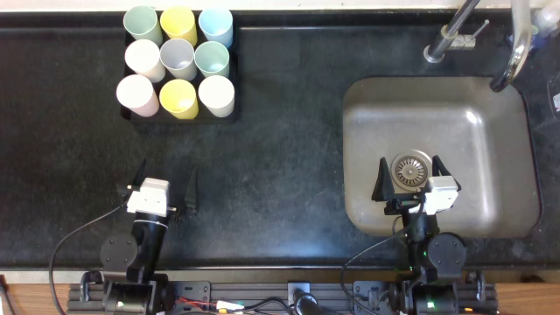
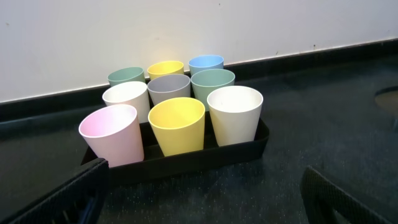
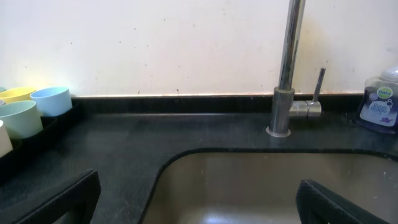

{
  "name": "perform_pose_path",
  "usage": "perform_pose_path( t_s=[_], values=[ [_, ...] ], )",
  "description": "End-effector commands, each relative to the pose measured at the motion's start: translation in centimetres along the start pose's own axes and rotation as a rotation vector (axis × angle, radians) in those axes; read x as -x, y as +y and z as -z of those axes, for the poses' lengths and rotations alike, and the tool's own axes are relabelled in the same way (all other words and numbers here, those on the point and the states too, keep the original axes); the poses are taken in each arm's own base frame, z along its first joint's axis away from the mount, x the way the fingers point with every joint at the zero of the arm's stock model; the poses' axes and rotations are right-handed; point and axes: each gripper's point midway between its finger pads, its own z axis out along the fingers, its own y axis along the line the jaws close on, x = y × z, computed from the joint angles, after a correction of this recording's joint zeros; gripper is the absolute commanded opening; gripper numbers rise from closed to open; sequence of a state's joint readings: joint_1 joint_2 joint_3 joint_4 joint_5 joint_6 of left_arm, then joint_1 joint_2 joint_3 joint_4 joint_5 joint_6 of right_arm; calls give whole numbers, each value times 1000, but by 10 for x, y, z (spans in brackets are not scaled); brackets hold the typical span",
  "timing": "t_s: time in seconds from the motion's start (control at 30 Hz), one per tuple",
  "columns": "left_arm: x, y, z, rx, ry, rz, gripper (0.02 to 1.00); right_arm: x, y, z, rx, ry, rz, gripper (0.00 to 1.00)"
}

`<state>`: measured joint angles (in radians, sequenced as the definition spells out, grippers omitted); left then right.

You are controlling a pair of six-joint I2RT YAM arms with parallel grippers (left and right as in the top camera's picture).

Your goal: Store Cups

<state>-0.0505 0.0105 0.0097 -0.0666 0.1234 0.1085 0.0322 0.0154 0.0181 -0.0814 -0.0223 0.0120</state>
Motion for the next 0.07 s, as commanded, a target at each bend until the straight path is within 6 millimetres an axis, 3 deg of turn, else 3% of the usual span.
perform_pose_path(
  t_s=[0.03, 0.07],
  values=[
    [0, 0, 0, 3, -3, -16, 998, -2, 0, 0, 5, -5, -4, 998],
    [0, 0, 0, 3, -3, -16, 998, -2, 0, 0, 5, -5, -4, 998]
  ],
)
